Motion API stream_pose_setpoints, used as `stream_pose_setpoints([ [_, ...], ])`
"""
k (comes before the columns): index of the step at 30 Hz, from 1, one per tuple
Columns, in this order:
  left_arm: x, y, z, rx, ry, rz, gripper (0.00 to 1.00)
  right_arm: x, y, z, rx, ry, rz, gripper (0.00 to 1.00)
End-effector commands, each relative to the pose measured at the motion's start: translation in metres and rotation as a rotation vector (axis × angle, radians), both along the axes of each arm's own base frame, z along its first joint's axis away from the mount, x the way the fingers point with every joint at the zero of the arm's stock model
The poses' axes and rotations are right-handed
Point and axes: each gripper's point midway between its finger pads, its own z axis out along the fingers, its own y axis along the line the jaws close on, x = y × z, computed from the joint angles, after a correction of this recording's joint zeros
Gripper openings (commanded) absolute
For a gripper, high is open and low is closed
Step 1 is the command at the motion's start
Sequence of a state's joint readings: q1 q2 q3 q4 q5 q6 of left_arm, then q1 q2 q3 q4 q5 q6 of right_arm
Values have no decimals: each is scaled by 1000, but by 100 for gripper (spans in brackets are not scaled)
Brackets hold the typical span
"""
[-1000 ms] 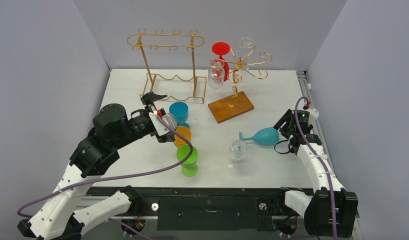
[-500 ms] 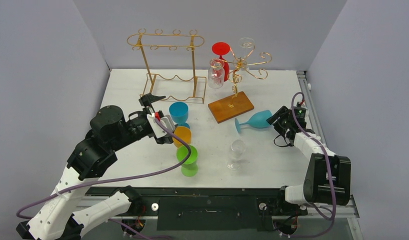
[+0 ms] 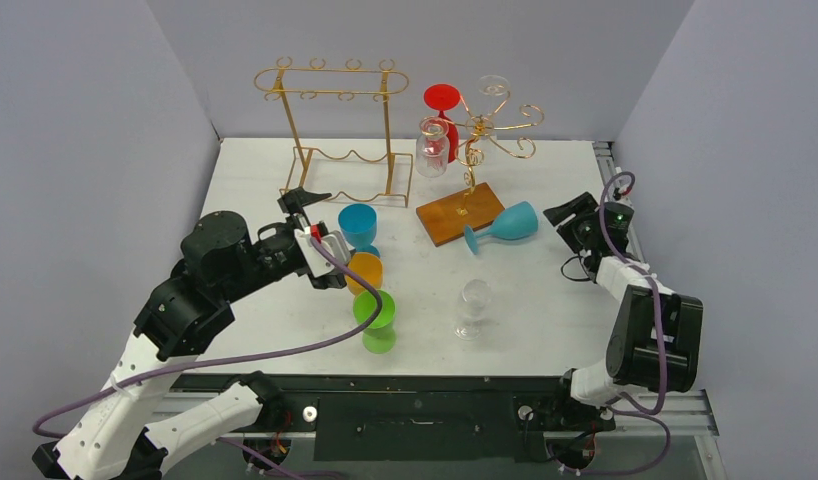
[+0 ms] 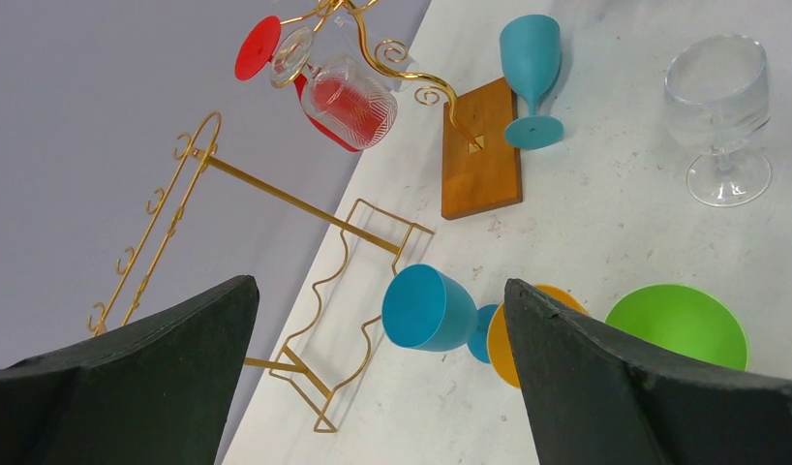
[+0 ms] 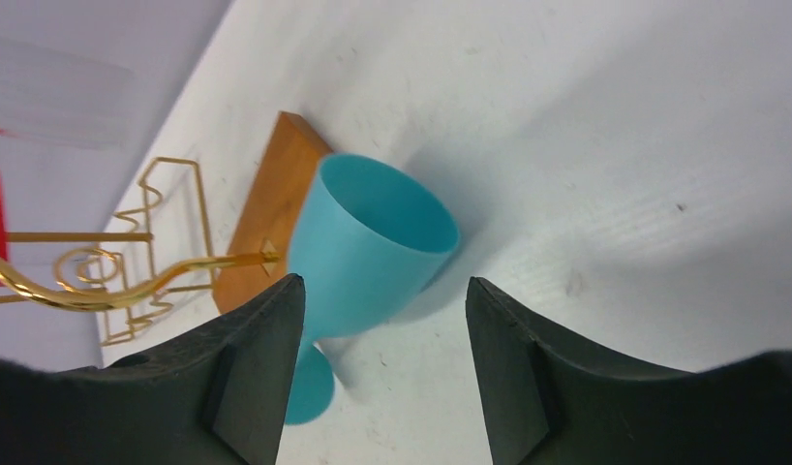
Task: Place the wine glass upside down on the wine glass rack
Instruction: Pick up the wine glass at the center of the board.
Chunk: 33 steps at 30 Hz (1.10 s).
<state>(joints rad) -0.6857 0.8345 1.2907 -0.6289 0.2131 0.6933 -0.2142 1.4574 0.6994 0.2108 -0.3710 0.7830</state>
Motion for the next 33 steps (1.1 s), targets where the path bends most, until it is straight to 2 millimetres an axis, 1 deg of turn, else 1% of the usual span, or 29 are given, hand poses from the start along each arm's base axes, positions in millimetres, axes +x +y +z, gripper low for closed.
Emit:
stream_pose_setpoints([
  [1,-1,-1,11,-11,-28,-11,96,46,8,63,47,-237,93,58],
  [3,0,-2,13,-13,-28,-10,96,57,16,64,88,-242,138,58],
  [5,1,-1,12,-11,-28,-5,96,61,18,55,90,-187,150,57],
  [6,0,-1,12,-11,-29,-5,96,61,17,49,67,-156,153,56],
  [8,0,-1,11,-9,-27,-5,96,58,17,42,32,-130,155,56],
  [11,1,-1,10,-10,-24,-6,96,56,19,37,25,-120,180,56],
  [17,0,-2,13,-12,-20,-9,96,64,26,16,10,-61,247,56],
  [23,-1,-1,17,-16,-24,-11,96,71,41,-4,-6,-15,304,55],
  [25,-2,-1,17,-21,-17,-11,96,69,49,-7,-1,-13,321,52],
  [28,-4,-1,15,-28,-3,-13,96,61,56,-4,19,-34,333,47],
  [33,-6,-4,10,-48,34,-20,96,41,65,-1,80,-50,333,28],
])
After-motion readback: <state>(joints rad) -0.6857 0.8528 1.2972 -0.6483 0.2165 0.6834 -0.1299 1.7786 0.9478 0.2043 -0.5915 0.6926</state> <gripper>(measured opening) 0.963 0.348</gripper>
